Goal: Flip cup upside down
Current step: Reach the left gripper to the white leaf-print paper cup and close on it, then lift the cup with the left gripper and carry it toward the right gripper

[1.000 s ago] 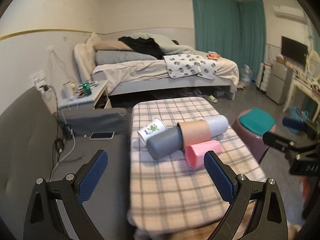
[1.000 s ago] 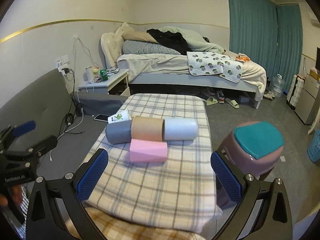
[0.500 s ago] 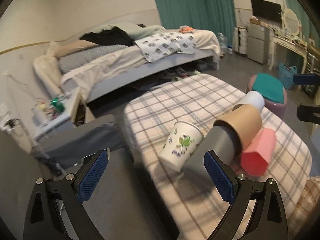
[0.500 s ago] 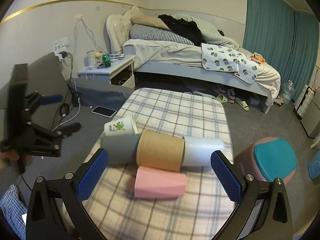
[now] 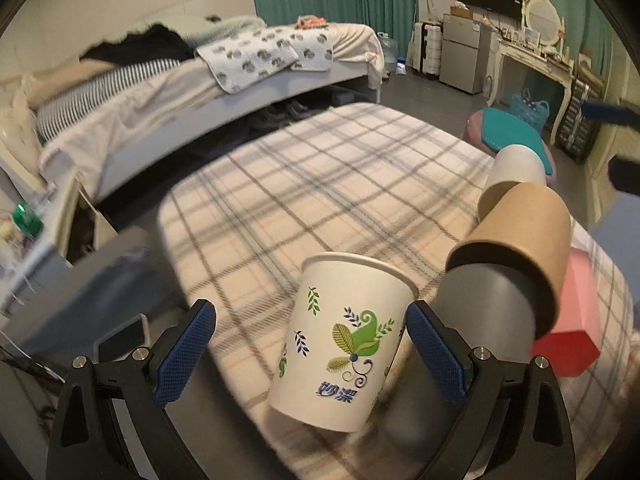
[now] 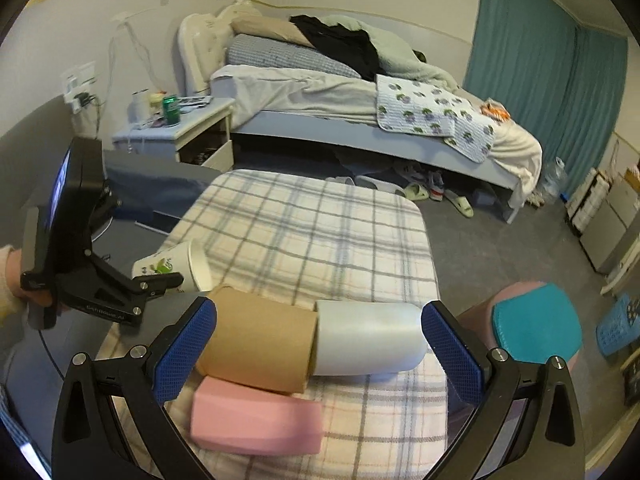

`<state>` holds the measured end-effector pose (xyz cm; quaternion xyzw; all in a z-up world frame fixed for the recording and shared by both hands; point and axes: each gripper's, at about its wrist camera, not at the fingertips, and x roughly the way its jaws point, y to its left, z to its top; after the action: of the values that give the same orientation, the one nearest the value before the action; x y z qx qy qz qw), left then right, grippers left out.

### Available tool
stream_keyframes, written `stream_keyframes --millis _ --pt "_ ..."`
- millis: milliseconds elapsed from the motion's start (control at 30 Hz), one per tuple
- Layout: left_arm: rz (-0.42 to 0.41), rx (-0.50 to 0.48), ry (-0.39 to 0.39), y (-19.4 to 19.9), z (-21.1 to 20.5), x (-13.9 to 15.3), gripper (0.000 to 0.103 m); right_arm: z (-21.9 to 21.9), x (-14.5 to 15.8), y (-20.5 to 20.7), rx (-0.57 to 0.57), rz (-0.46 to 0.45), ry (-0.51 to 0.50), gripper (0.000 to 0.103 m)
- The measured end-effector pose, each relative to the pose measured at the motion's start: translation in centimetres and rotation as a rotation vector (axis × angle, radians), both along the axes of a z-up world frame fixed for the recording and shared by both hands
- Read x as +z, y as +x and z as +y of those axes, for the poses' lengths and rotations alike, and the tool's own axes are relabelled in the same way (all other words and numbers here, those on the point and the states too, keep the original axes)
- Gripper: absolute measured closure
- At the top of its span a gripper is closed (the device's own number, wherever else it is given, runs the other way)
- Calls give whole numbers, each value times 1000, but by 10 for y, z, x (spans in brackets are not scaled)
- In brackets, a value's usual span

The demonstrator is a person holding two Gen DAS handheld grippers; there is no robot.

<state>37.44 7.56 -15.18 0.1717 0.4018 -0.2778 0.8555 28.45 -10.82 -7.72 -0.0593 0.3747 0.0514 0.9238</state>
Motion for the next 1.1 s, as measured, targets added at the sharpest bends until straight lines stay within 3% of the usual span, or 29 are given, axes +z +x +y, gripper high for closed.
stream_keyframes --millis 300,400,600,800,967,1100 --pt "219 26 -62 33 7 -22 7 -22 -25 17 -80 54 5 0" --pt "266 26 -106 37 10 -21 38 -24 -26 17 -86 60 4 0" --pt "235 46 -87 33 10 -9 38 -31 -22 13 -105 47 3 0" --pt "139 131 -64 22 18 40 39 -41 -7 1 -119 24 16 0" --pt "60 217 -25 -25 14 99 39 -45 16 -18 -121 -17 21 0" --pt "63 286 -62 -79 3 131 39 -52 33 -38 -130 -35 36 0"
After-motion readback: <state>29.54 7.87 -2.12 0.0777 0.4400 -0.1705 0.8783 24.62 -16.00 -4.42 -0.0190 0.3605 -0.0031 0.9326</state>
